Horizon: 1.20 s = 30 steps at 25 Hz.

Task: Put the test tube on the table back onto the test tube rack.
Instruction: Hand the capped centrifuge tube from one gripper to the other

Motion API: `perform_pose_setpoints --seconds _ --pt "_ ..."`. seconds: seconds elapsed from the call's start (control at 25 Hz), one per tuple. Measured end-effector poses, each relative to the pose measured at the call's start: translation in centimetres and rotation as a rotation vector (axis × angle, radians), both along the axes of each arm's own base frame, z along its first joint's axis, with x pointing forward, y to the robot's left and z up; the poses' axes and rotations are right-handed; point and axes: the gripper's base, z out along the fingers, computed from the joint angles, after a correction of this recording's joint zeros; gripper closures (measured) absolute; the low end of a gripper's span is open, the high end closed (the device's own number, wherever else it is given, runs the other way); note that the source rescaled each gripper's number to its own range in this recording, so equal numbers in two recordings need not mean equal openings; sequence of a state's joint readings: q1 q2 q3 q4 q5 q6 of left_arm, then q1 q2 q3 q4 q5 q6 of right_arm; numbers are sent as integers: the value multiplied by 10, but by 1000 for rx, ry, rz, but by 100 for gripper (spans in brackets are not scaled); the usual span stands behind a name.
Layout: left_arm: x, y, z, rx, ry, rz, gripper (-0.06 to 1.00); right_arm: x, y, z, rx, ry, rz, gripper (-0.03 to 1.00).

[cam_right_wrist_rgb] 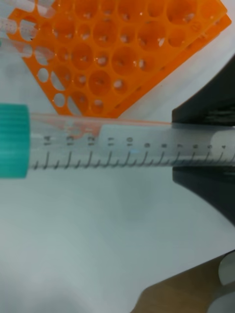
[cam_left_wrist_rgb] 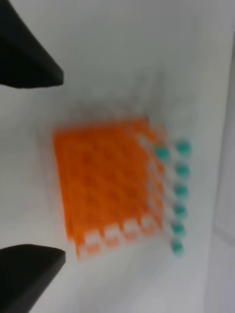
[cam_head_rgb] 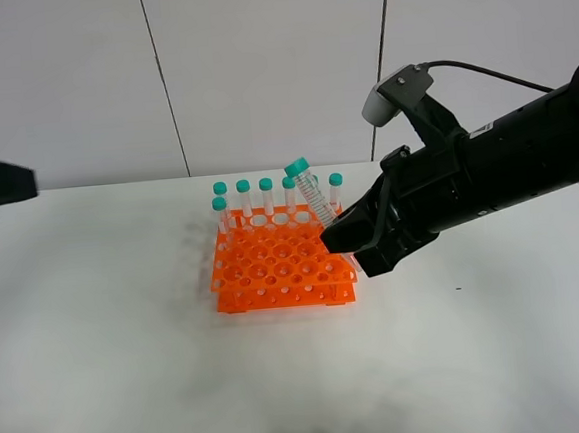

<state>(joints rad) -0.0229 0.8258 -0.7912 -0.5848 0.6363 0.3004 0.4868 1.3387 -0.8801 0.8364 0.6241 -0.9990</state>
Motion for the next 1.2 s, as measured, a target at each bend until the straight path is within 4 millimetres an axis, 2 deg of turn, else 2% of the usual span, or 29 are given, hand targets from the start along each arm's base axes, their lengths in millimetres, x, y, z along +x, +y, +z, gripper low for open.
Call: perform_pose_setpoints --seconds 0.2,0.32,0.48,0.72,0.96,1.2 --pt "51 -23 -22 -144 29 -173 0 0 0 0 1 -3 -4 96" --pt "68 -48 -35 -224 34 -288 3 1 0 0 2 -8 -8 96" --pt "79 -82 -51 -338 93 -361 4 1 0 0 3 -6 -9 96" --pt "82 -115 -63 -412 96 -434 4 1 0 0 19 25 -37 96" --pt "80 -127 -59 -480 77 -450 4 2 2 -5 13 58 -36 96" --pt "68 -147 -63 -444 79 -527 4 -10 16 -7 -1 65 60 96"
